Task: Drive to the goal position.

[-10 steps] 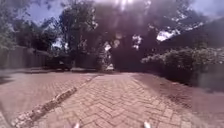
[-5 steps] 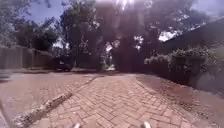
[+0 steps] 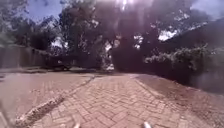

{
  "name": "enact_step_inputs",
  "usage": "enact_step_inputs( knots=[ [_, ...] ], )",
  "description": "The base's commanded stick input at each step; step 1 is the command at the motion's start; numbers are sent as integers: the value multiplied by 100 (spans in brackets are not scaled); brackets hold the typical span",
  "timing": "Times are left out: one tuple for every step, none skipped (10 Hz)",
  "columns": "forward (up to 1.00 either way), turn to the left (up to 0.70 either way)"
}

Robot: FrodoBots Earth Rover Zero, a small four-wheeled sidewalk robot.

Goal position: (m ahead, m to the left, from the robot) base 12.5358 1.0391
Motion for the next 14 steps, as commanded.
enact_step_inputs(
  knots=[
    [70,0],
    [70,0],
    [70,0],
    [70,0],
    [70,0],
    [70,0],
    [70,0],
    [70,0],
    [70,0],
    [70,0],
    [70,0],
    [70,0],
    [70,0],
    [70,0]
  ],
)
